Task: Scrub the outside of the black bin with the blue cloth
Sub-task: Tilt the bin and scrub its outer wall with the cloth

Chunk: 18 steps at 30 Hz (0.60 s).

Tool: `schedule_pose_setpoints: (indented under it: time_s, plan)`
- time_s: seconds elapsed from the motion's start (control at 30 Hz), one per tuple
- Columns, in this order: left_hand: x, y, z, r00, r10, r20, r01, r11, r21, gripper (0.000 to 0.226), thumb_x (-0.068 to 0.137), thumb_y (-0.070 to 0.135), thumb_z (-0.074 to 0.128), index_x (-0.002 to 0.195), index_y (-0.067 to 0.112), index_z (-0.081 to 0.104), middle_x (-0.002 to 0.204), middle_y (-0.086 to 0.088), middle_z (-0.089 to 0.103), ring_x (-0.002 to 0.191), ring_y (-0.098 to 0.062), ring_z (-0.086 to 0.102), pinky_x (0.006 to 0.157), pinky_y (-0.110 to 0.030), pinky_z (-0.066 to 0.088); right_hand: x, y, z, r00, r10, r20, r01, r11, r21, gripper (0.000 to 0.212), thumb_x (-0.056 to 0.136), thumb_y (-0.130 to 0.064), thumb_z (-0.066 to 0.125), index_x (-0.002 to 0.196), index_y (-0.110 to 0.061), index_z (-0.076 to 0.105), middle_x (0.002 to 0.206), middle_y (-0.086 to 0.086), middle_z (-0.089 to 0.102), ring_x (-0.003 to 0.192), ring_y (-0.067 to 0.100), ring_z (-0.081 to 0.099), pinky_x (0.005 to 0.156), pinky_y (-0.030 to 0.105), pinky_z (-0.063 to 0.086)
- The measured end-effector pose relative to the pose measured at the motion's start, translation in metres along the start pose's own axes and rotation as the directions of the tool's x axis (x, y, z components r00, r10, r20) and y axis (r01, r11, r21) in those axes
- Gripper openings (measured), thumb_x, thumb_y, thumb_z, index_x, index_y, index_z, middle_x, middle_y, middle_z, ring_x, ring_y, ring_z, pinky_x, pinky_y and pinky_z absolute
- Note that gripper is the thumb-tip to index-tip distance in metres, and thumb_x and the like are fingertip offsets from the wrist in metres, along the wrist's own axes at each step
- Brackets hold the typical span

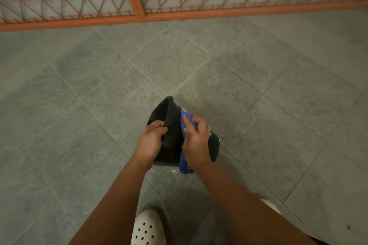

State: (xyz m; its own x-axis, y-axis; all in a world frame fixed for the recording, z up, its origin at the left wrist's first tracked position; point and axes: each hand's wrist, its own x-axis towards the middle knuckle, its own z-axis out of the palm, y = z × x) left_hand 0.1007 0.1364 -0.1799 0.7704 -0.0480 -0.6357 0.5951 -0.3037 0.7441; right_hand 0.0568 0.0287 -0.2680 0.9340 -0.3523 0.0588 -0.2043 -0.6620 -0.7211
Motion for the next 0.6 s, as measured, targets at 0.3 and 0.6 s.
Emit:
schedule_pose_setpoints:
  time_s: [0.3, 0.6]
  plan:
    - [0.0, -0.007, 0.016, 0.987, 0.099, -0.125, -0.085, 0.99, 0.111, 0.035, 0.102, 0.036, 0.032, 0.107, 0.017, 0.061, 0.098, -0.005, 0.067, 0.095, -0.02, 0.064, 0.09, -0.046, 0.051, -0.023, 0.001, 0.007, 0.973, -0.223, -0.057, 0.222, 0.975, -0.019, 0.043, 0.089, -0.018, 0.043, 0.131, -0.007, 0.051, 0.12, 0.014, 0.04, 0.105, 0.024, 0.039, 0.098, 0.021, 0.024]
    - [0.005, -0.012, 0.014, 0.978, 0.064, -0.199, -0.055, 0.997, 0.051, 0.033, 0.102, 0.032, 0.032, 0.109, 0.017, 0.06, 0.102, -0.006, 0.065, 0.098, -0.022, 0.061, 0.09, -0.041, 0.05, -0.018, 0.038, 0.004, 0.984, 0.174, -0.027, -0.175, 0.982, -0.075, 0.035, 0.086, -0.006, 0.058, 0.122, -0.006, 0.057, 0.113, 0.02, 0.049, 0.103, 0.028, 0.044, 0.09, 0.042, 0.046]
